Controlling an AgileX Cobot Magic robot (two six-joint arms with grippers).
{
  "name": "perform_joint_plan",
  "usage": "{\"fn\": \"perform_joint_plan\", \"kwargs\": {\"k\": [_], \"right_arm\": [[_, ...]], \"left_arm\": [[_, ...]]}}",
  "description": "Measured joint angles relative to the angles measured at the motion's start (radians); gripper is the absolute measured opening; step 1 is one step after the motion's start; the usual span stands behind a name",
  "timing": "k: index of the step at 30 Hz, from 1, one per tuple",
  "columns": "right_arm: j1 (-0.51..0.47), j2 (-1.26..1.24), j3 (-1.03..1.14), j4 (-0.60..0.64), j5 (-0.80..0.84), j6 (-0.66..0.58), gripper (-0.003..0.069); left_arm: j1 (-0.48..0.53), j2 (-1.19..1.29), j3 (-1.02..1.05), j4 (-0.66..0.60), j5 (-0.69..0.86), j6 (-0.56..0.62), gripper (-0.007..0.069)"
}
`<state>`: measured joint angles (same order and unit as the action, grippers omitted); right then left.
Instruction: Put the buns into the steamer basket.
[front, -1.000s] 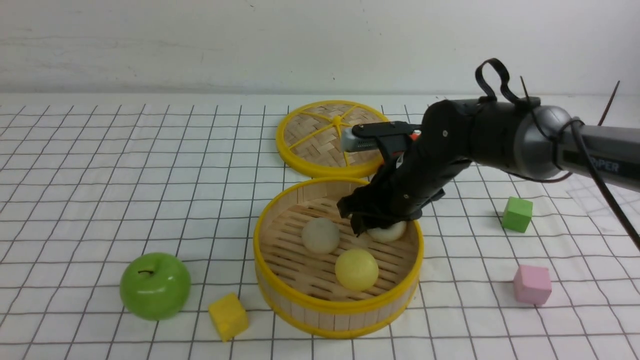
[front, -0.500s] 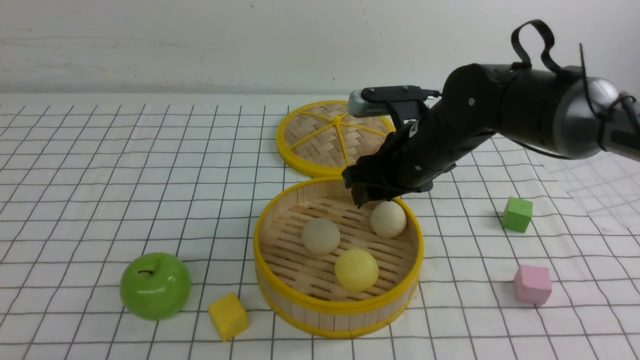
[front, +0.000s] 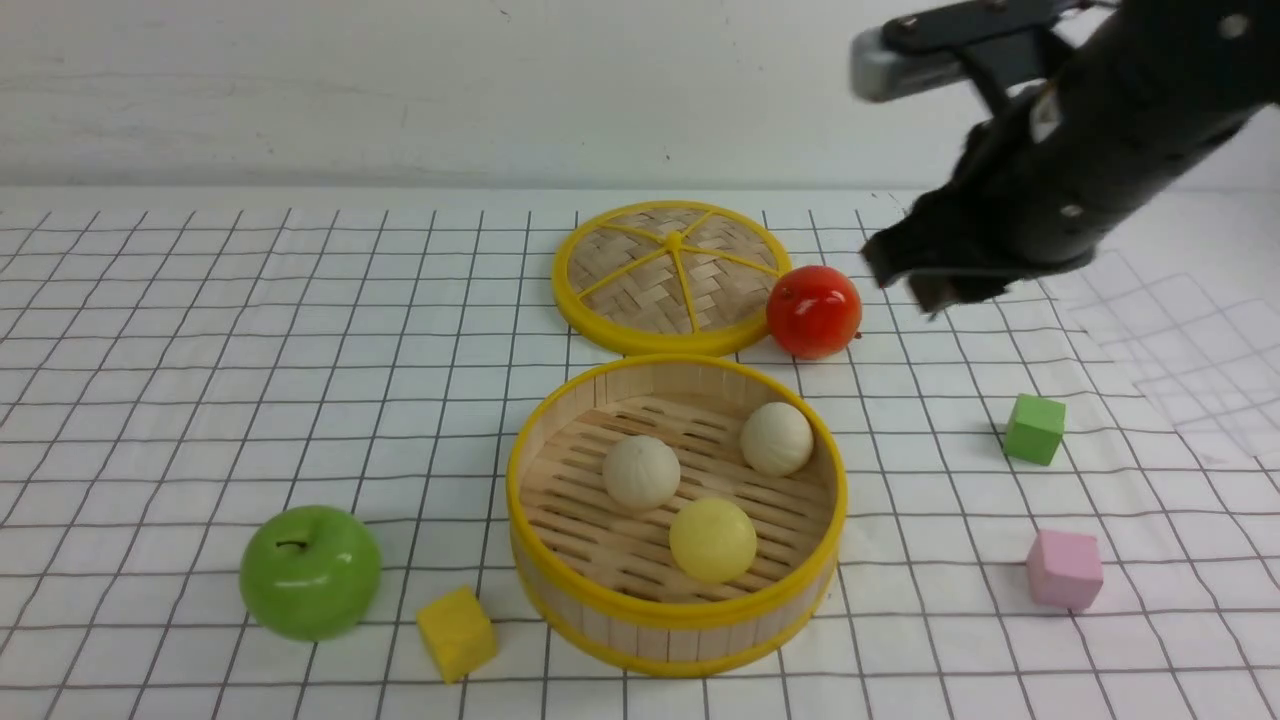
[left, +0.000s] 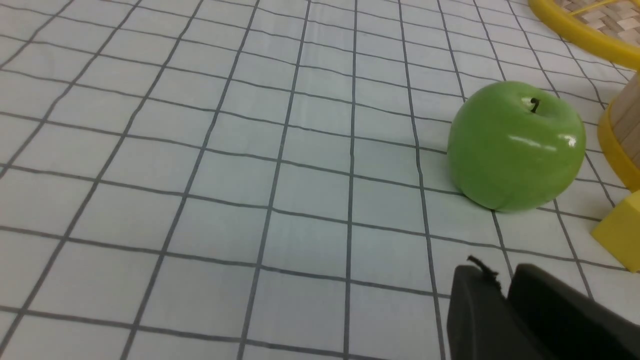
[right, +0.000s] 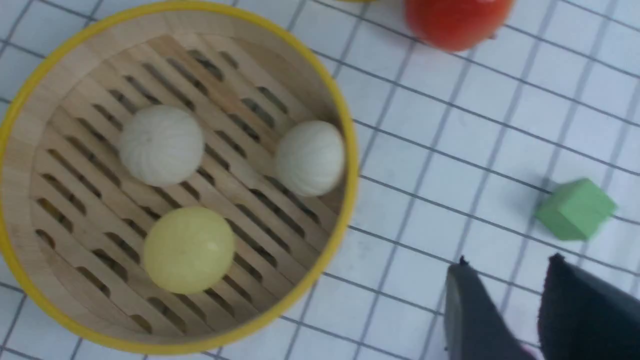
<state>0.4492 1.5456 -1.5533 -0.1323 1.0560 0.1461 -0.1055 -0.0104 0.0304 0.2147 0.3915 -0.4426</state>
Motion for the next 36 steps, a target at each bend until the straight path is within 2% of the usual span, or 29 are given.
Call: {"fn": "perform_joint_plan", "kwargs": {"k": [4,5,10,16,20,26,36], "right_arm": [[0.0,-0.137,0.08,-0.048,0.032,0.082,-0.0005],[0.0,-0.176,0.124,-0.054,0.026,0.104,-0.0018],[0.0,-0.348,0.343,-0.081,-0.103,0.211,-0.002],[0.0,-0.56,0.682,-0.224,-0.426,0.354,-0.002],[0.0,-0.649,0.845,-0.307,-0.54,0.449,-0.0019],[0.0,-0.751,1.0,-0.326,-0.562,0.544,-0.0017],[0.0,-0.767,1.079,-0.326,-0.495,0.552,-0.001]], "left_arm": [[0.0,0.0,0.0,0.0,0.0,0.0,0.0092],[0.0,0.0,0.0,0.0,0.0,0.0,0.0092],[0.0,0.0,0.0,0.0,0.0,0.0,0.0092],[0.0,0.0,0.0,0.0,0.0,0.0,0.0097],[0.0,0.0,0.0,0.0,0.0,0.0,0.0099],[0.0,0.0,0.0,0.0,0.0,0.0,0.0099],[0.0,0.0,0.0,0.0,0.0,0.0,0.0099]]}}
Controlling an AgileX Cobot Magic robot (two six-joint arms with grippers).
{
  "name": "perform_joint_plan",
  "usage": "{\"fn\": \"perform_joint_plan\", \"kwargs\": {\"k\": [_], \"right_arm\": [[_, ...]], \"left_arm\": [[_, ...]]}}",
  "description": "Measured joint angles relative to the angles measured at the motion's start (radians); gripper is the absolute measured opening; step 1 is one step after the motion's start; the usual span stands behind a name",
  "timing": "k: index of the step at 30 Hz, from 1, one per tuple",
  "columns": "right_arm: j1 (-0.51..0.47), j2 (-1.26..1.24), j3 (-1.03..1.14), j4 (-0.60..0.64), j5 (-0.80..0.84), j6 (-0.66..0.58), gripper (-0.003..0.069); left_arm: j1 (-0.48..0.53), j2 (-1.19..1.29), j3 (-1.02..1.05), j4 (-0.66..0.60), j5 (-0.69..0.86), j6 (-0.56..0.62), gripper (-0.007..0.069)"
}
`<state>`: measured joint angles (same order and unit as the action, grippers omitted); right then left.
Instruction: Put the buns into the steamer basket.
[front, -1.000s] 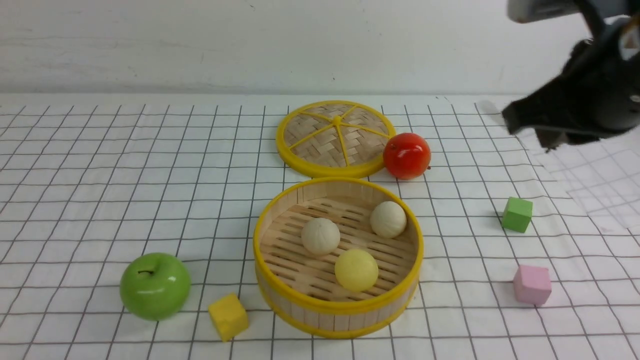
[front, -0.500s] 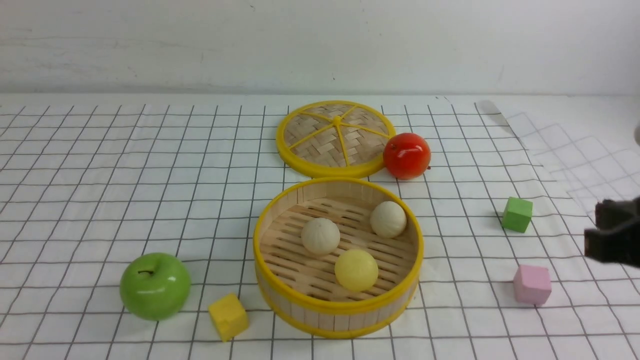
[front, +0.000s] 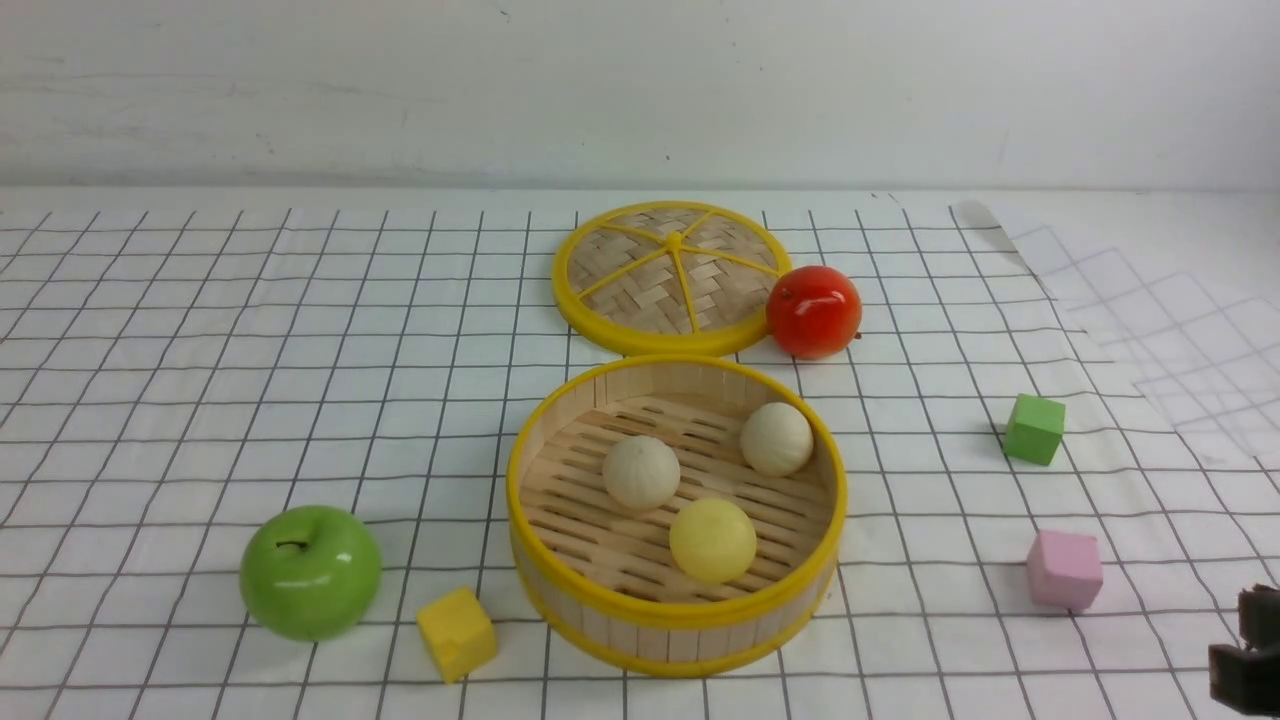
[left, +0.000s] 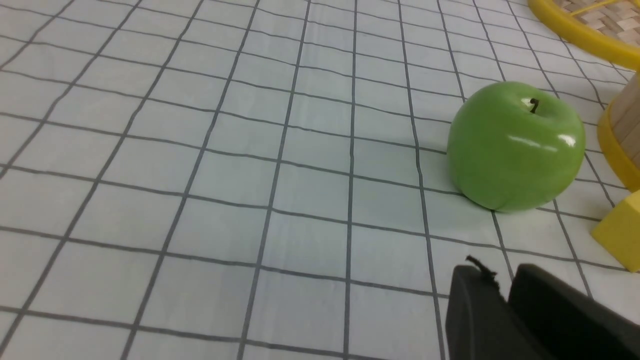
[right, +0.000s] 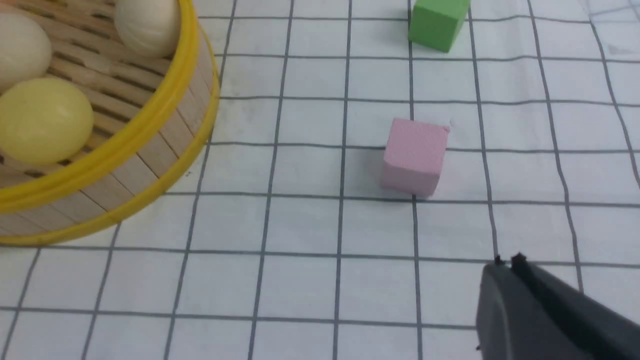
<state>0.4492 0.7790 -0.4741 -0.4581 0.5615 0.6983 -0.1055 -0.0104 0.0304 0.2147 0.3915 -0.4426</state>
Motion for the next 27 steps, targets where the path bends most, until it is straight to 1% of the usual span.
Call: {"fn": "perform_joint_plan", "kwargs": {"k": [9,11,14,17,18,20,21,22,23,25,26,27], "right_arm": [[0.0,-0.003,0.004,0.0,0.007,0.002,-0.001],[-0.004,-0.037,0.004,0.001,0.008,0.002,-0.0008],[-0.05,-0.124,0.004,0.001,0.006,0.002,-0.0005],[-0.129,-0.237,0.004,0.004,0.007,-0.009,-0.0001],[-0.151,-0.274,0.005,0.009,0.007,-0.03,-0.0001],[-0.217,-0.381,0.019,0.059,0.004,-0.15,0.0001],[-0.256,-0.439,0.037,0.097,0.004,-0.235,0.0001],[-0.285,-0.476,0.053,0.138,0.003,-0.291,0.0002],[-0.338,-0.527,0.083,0.191,-0.003,-0.38,0.0003],[-0.404,-0.599,0.148,0.256,-0.03,-0.469,0.0004],[-0.411,-0.599,0.148,0.256,-0.03,-0.469,0.0004],[-0.438,-0.627,0.185,0.284,-0.051,-0.507,0.0006]], "left_arm": [[0.0,0.0,0.0,0.0,0.0,0.0,0.0099],[0.0,0.0,0.0,0.0,0.0,0.0,0.0101],[0.0,0.0,0.0,0.0,0.001,0.0,0.0102],[0.0,0.0,0.0,0.0,0.0,0.0,0.0102],[0.0,0.0,0.0,0.0,0.0,0.0,0.0102],[0.0,0.0,0.0,0.0,0.0,0.0,0.0102],[0.0,0.0,0.0,0.0,0.0,0.0,0.0103],[0.0,0.0,0.0,0.0,0.0,0.0,0.0105],[0.0,0.0,0.0,0.0,0.0,0.0,0.0106],[0.0,0.0,0.0,0.0,0.0,0.0,0.011],[0.0,0.0,0.0,0.0,0.0,0.0,0.011],[0.0,0.0,0.0,0.0,0.0,0.0,0.011]]}}
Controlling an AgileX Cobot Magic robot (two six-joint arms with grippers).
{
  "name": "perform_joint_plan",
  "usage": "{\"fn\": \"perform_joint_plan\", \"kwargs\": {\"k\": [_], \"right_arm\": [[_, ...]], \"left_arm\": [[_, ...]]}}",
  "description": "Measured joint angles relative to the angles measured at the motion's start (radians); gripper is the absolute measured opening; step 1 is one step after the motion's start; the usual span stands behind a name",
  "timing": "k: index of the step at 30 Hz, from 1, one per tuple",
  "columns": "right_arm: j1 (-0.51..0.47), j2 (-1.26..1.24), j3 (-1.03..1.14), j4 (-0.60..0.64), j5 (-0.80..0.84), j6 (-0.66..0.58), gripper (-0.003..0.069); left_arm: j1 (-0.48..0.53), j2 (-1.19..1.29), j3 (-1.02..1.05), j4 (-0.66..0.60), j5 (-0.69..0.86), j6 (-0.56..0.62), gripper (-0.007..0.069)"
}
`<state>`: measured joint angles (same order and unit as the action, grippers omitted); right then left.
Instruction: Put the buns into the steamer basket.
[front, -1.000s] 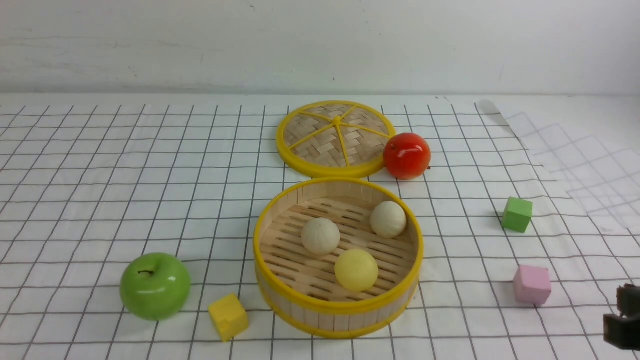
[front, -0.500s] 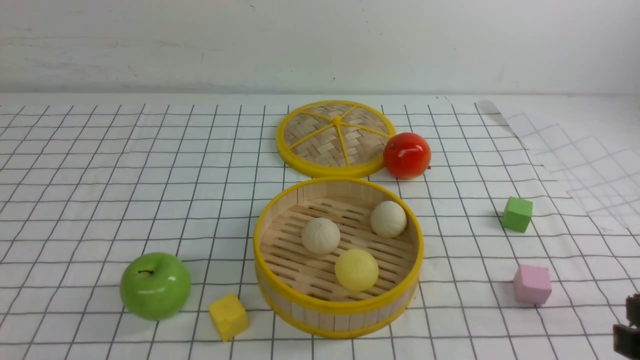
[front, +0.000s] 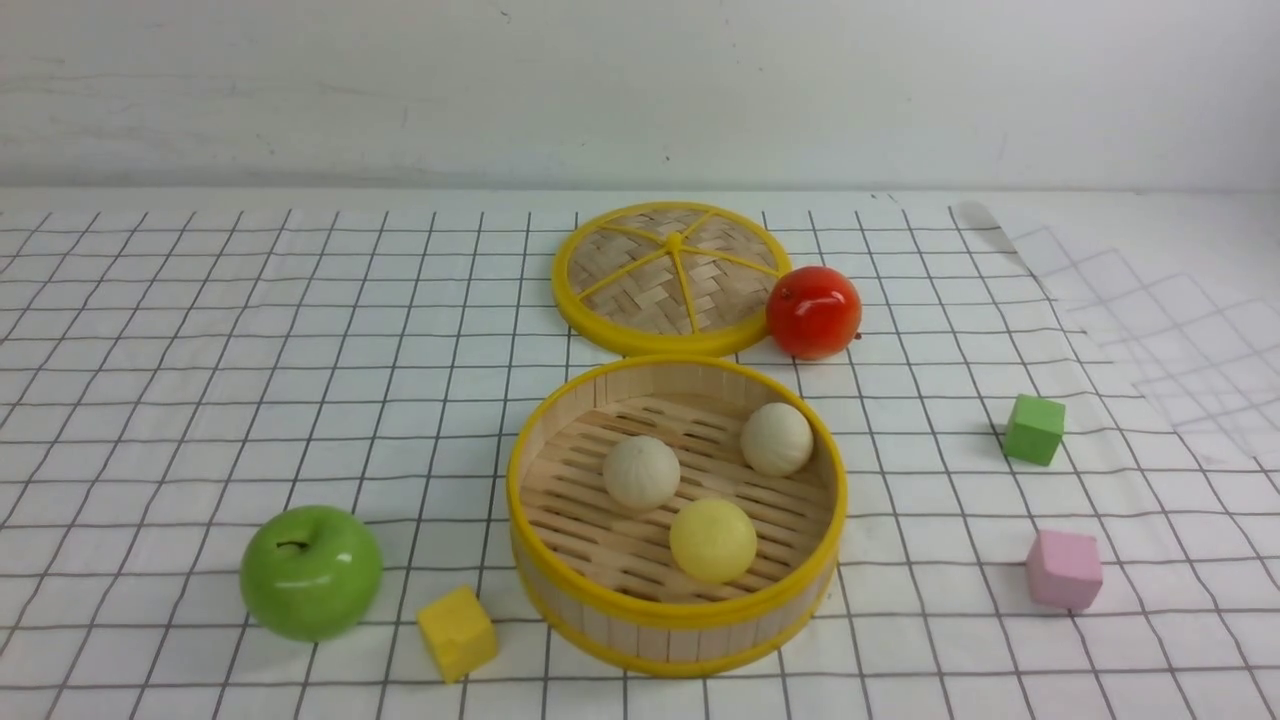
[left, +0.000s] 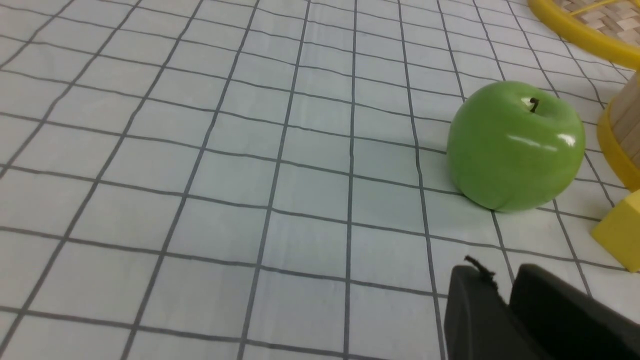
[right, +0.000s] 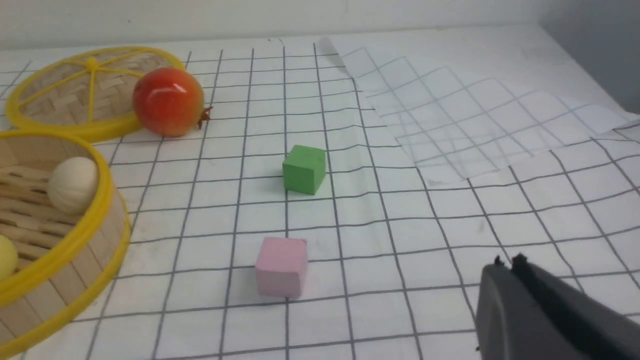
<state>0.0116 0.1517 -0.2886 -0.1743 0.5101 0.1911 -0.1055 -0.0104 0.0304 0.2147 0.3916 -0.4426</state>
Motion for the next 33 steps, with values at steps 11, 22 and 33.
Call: {"fn": "perform_joint_plan", "kwargs": {"k": [11,22,33], "right_arm": [[-0.087,-0.162,0.305,0.054,-0.113,-0.079,0.0019],[-0.091,-0.162,0.305,0.054,-0.114,-0.079,0.0032],[-0.091,-0.162,0.305,0.055,-0.114,-0.079,0.0032]], "left_arm": [[0.0,0.0,0.0,-0.001,0.0,0.0,0.0122],[0.0,0.0,0.0,-0.001,0.0,0.0,0.0134],[0.0,0.0,0.0,-0.001,0.0,0.0,0.0141]]}}
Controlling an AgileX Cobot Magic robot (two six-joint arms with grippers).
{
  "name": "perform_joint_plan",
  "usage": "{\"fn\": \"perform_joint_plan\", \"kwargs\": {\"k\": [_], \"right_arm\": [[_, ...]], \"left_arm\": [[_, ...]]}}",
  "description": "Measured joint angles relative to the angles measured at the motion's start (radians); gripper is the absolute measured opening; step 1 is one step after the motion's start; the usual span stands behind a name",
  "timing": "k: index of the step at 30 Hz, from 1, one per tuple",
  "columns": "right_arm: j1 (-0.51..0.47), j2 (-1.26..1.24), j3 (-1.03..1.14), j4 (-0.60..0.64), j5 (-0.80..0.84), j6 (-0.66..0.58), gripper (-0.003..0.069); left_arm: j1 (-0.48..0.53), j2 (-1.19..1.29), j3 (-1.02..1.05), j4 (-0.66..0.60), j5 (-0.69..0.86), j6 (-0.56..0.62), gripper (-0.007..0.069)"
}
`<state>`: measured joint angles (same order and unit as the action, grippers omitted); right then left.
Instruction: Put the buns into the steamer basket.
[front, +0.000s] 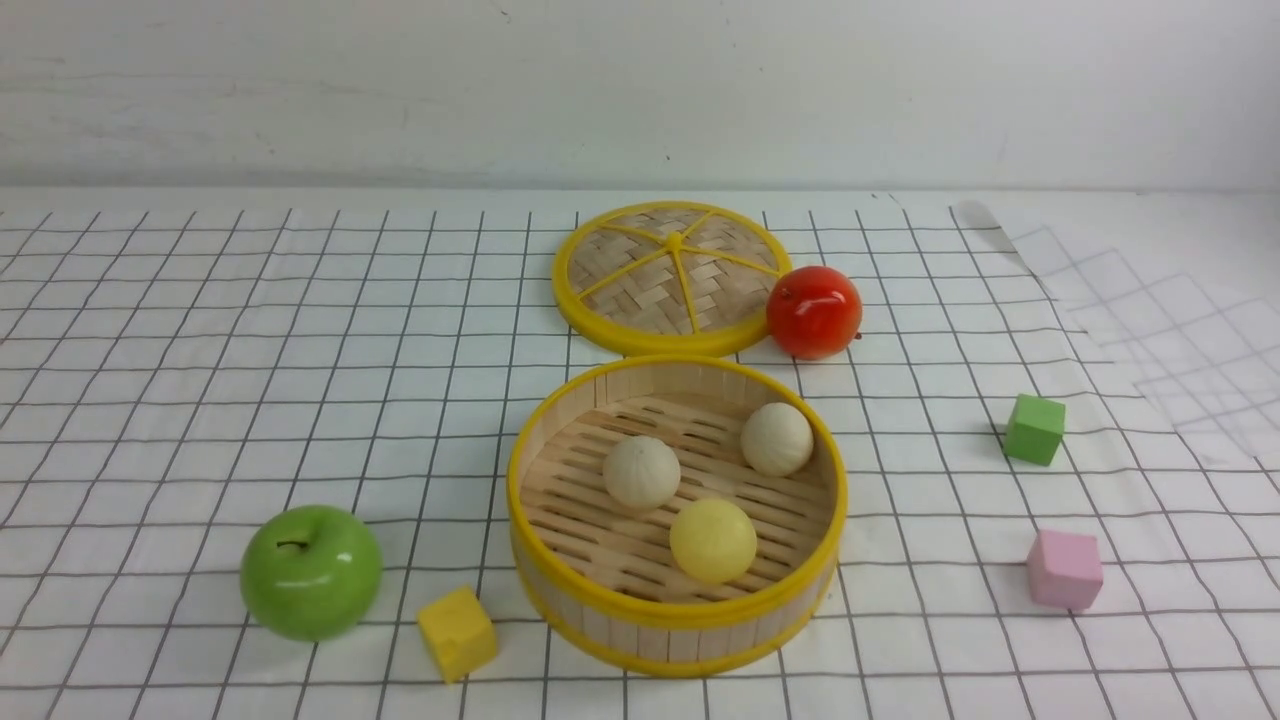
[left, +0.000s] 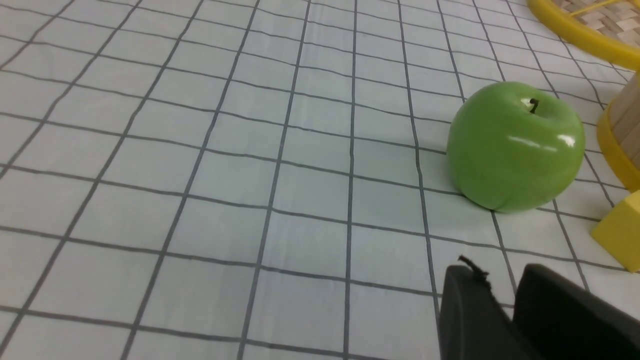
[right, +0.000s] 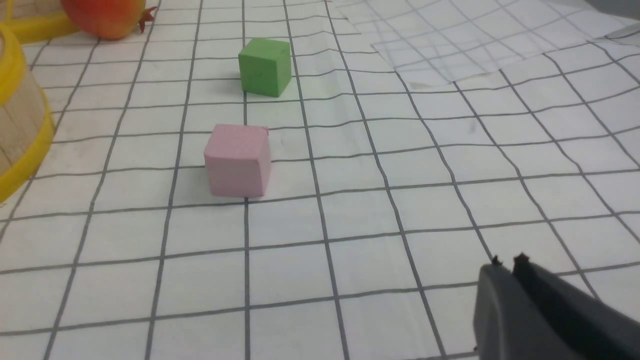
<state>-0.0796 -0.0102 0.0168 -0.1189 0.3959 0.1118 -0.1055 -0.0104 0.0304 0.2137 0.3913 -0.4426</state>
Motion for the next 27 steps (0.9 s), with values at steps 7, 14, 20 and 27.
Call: {"fn": "perform_joint_plan", "kwargs": {"k": [7,14,20,27], "right_arm": [[0.0,0.0,0.0,0.0,-0.001,0.0,0.0041],[0.0,-0.001,0.0,0.0,-0.001,0.0,0.0051],[0.0,-0.001,0.0,0.0,-0.001,0.0,0.0061],[0.0,-0.001,0.0,0.0,0.0,-0.002,0.007]], "left_arm": [[0.0,0.0,0.0,0.0,0.0,0.0,0.0141],[0.0,0.0,0.0,0.0,0.001,0.0,0.0145],[0.0,0.0,0.0,0.001,0.0,0.0,0.0154],[0.0,0.0,0.0,0.001,0.0,0.0,0.0162]]}}
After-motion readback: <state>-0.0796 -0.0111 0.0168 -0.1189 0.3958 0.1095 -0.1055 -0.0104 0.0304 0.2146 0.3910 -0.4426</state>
